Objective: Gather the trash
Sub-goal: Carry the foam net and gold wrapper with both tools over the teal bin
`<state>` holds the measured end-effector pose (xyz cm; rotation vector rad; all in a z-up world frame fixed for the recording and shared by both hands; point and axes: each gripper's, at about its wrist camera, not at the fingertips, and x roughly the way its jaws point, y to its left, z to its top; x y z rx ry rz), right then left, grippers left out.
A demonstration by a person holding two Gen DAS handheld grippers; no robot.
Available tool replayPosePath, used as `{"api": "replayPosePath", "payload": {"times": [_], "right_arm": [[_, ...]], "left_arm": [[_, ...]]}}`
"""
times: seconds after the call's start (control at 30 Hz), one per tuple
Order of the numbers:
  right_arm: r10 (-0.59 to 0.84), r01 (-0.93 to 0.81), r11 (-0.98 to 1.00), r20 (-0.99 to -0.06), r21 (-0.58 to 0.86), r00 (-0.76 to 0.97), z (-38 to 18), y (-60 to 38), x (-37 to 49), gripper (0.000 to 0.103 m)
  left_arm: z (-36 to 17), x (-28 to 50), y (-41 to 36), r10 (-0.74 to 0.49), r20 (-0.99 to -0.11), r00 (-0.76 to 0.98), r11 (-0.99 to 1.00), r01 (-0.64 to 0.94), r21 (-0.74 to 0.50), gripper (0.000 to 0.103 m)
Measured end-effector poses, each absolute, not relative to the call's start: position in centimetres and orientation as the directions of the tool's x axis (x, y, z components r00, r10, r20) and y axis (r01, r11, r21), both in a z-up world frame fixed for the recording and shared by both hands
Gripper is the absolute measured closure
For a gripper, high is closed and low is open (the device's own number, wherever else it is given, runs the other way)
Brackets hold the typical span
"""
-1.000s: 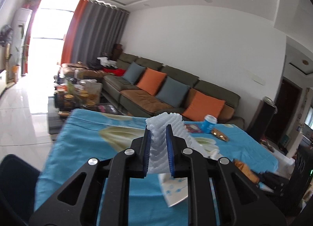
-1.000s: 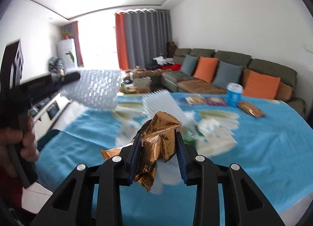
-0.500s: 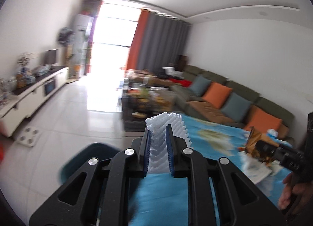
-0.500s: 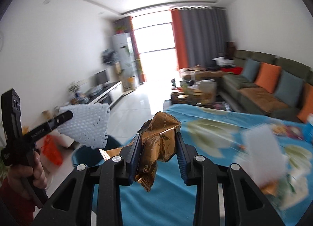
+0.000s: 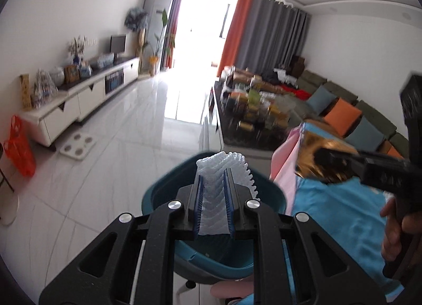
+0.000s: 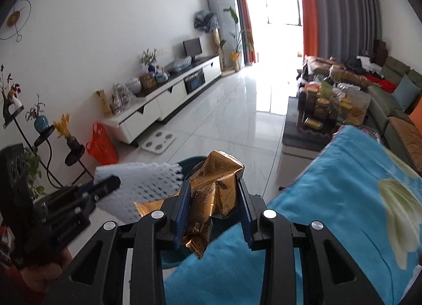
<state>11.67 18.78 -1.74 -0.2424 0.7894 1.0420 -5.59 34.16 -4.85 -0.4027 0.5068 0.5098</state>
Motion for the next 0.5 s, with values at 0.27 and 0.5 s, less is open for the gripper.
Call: {"api": "replayPosePath", "payload": {"times": [0.27, 0.5], "right_arm": [[0.613, -0.846, 0.507, -0.758, 0.163, 0.221, -4.5, 23.3, 12.1, 0.071], [0.566, -0.85, 0.509, -0.797, 0.136, 0.211, -6.3, 26.3, 11.9, 0.065]], "left_arm": [[-10.2, -0.5, 35.9, 0.234, -0.629, 0.741, 0.784, -0.526, -0.329, 0.084], [-12.4, 2.6, 35.7, 0.287, -0.652, 0.702, 0.791, -0.558, -0.252, 0.046]]}}
